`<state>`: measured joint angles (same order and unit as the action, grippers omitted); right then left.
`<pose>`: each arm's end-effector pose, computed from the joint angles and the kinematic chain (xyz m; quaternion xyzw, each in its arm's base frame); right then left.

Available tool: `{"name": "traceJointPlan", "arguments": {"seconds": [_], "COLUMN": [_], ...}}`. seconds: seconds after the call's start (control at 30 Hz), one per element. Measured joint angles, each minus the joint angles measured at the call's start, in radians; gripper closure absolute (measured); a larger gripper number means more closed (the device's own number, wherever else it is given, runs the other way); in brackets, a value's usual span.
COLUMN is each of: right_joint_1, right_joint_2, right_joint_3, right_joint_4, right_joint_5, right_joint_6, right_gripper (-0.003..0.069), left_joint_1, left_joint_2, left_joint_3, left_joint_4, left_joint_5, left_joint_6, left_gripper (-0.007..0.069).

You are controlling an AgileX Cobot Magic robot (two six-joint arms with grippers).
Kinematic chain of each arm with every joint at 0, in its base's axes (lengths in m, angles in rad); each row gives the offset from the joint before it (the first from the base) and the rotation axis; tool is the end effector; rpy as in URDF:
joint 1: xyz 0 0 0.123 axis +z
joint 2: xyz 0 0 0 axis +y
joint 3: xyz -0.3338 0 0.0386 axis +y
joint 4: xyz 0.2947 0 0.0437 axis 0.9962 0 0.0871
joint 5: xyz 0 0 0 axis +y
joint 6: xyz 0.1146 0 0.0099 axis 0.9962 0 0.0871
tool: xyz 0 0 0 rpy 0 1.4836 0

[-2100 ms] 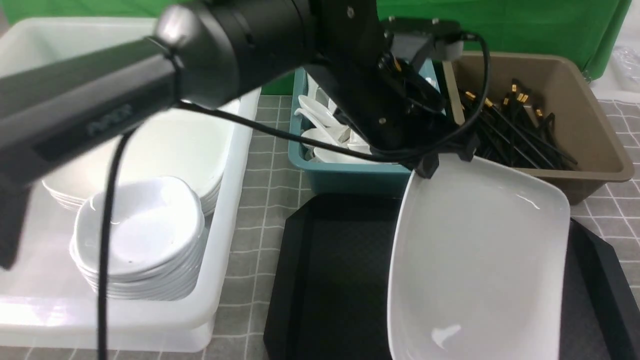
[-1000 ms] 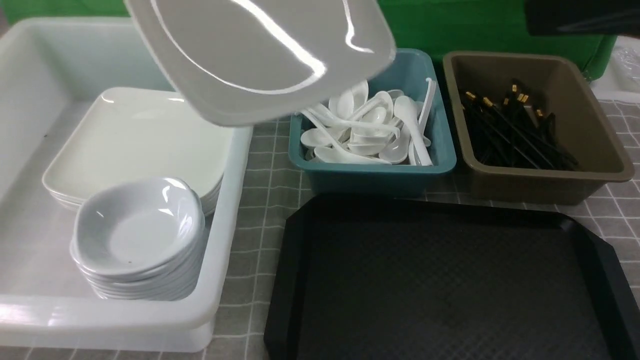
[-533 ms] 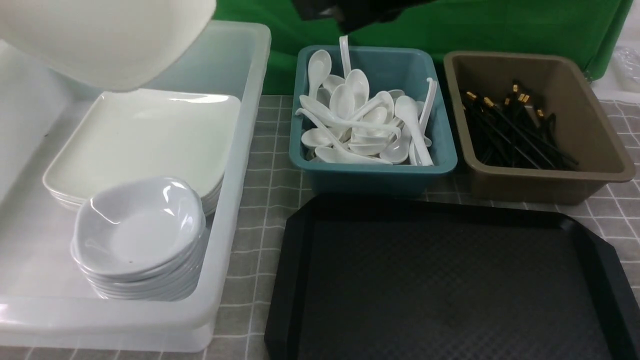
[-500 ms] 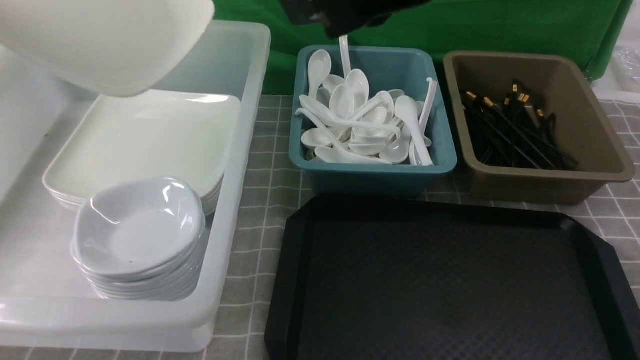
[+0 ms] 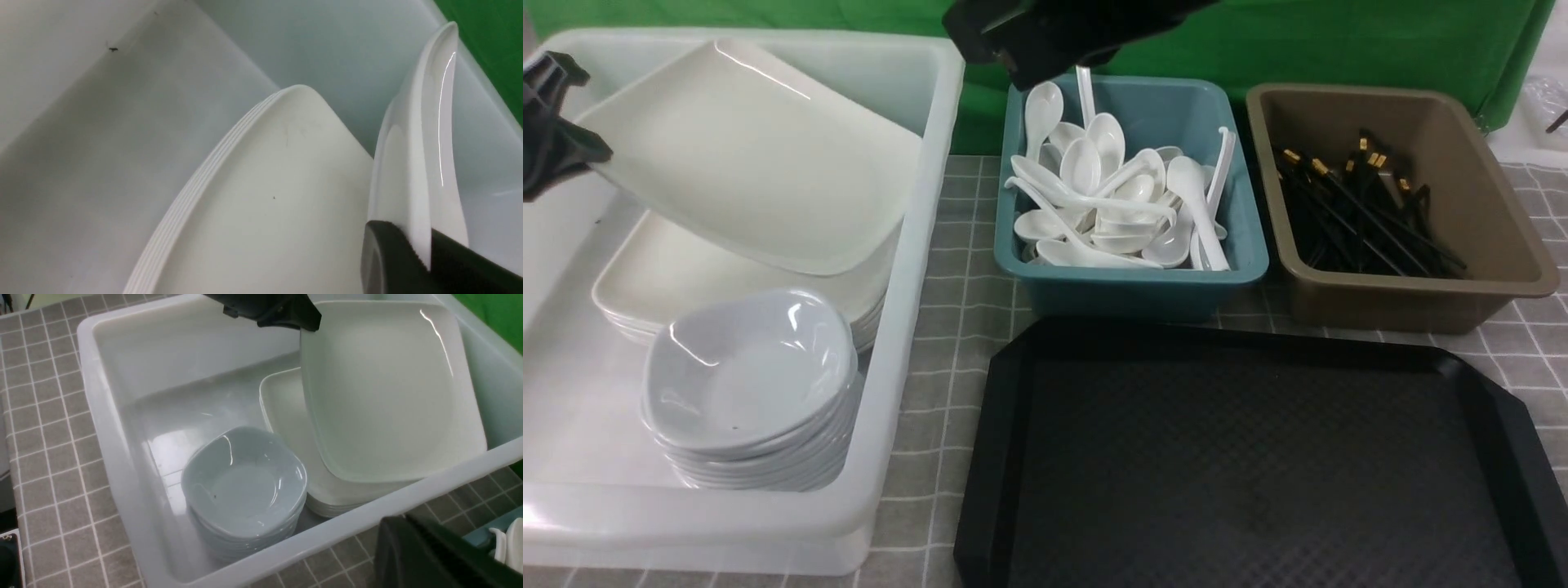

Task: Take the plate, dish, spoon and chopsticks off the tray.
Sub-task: Use the left arm to put the plate into the large storage box on the left

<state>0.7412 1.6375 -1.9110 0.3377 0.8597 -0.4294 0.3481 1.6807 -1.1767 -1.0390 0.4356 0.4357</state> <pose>0.2991 0.3129 0.5246 -0.4438 0.7227 0.2416 0.4716 0.4274 0.1105 0.2817 -0.3118 0.8271 -0.2109 0.4173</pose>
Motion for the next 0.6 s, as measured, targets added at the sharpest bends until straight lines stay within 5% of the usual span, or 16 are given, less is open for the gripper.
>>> {"name": "traceJointPlan", "arguments": {"seconds": [0.3,0.6], "right_joint_1": [0.000,0.000], "right_joint_2": [0.000,0.000], "right_joint_3": [0.000,0.000], "right_joint_4": [-0.001,-0.001], "right_joint_5": [0.007,0.019], "right_joint_6": [0.001,0.029], "right_gripper": [0.0637,0.0637], "left_joint_1": [-0.001,-0.002], "left_joint_2": [0.001,-0.007], "left_joint_3": [0.000,-0.002], "left_joint_4": [0.341,0.667], "left_joint_5": [0.046,0.110], "left_joint_6": [-0.218,-0.412], "left_gripper": [0.0526,0.0165]}}
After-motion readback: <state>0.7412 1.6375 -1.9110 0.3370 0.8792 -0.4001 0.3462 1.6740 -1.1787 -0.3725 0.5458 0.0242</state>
